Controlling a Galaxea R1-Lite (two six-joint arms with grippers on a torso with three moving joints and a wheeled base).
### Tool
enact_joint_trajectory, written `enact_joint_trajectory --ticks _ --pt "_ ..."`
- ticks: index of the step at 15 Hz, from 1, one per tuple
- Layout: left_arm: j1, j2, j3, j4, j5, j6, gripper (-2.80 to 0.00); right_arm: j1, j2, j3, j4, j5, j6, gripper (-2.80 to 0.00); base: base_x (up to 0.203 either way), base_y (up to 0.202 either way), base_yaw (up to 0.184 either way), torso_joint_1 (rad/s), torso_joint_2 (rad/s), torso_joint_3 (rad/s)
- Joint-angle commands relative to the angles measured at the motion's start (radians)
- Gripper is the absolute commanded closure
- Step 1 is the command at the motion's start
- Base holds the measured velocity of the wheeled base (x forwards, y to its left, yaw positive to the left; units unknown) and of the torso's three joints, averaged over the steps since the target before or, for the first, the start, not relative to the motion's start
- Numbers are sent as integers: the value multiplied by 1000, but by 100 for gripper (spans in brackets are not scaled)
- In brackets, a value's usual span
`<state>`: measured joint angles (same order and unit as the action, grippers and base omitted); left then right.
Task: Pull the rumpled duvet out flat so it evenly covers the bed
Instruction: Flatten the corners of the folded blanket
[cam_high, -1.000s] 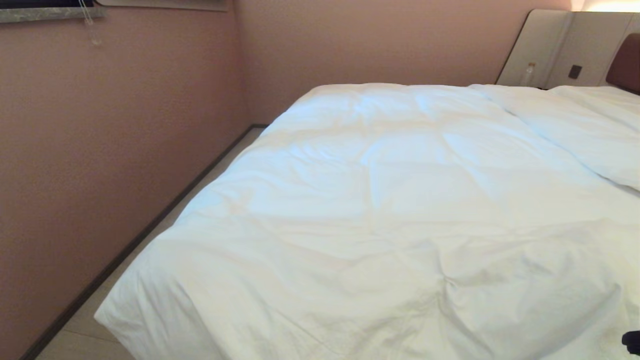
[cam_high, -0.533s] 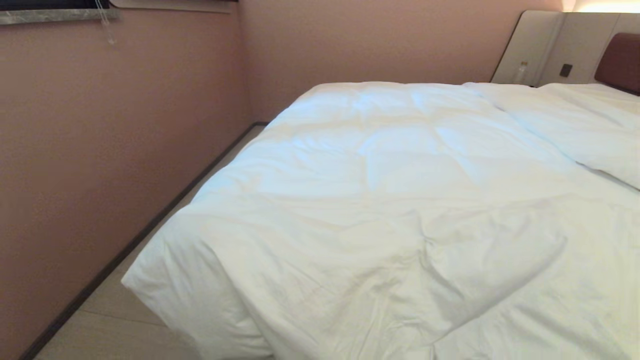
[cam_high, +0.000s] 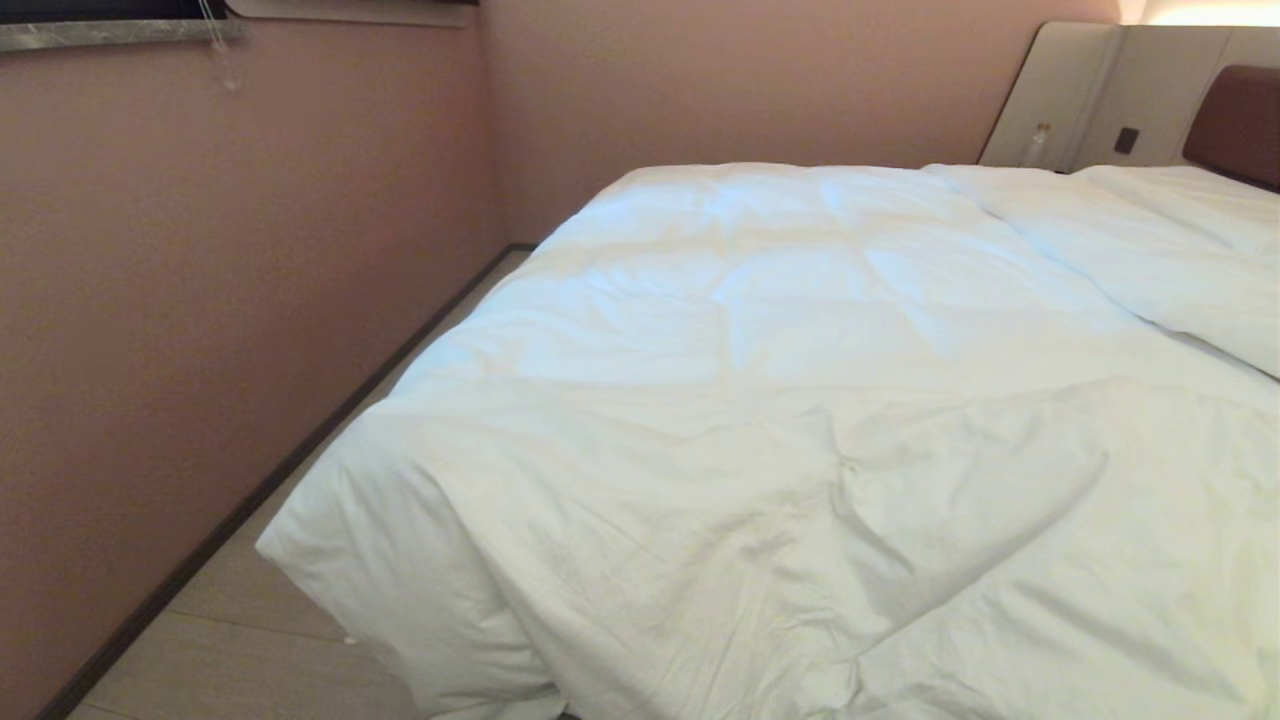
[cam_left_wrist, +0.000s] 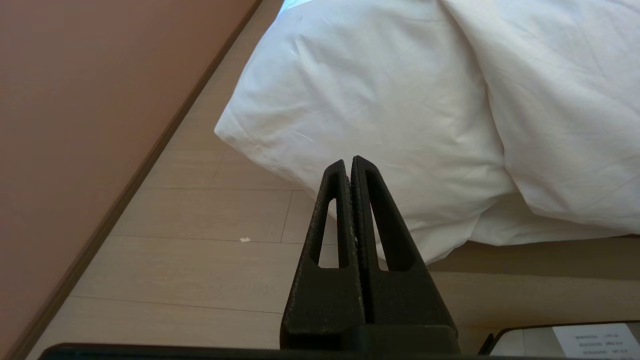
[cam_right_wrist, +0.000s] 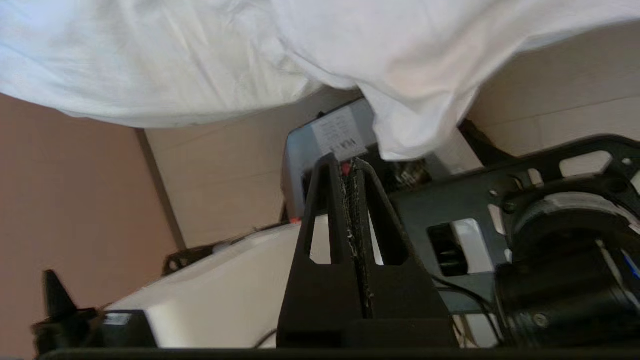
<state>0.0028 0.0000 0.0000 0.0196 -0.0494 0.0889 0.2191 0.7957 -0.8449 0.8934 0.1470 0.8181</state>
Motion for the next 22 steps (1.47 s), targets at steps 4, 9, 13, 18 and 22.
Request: enact_joint_trajectory --ticks 4,9,13,18,22 --pt "0 0 0 0 -1 1 0 0 -35 61 54 -54 -46 0 0 0 0 0 0 0" --pt "0 0 0 0 -1 0 0 1 -50 62 48 -72 -50 0 0 0 0 0 0 0" --pt "0 0 0 0 0 0 0 3 -52 59 47 -67 -50 0 0 0 0 0 0 0" --pt "0 0 0 2 -1 2 0 3 -53 61 47 -67 -50 0 -55 0 1 3 2 2" --pt "0 0 0 1 -1 0 0 9 -64 66 47 -67 -60 0 0 0 0 0 0 0"
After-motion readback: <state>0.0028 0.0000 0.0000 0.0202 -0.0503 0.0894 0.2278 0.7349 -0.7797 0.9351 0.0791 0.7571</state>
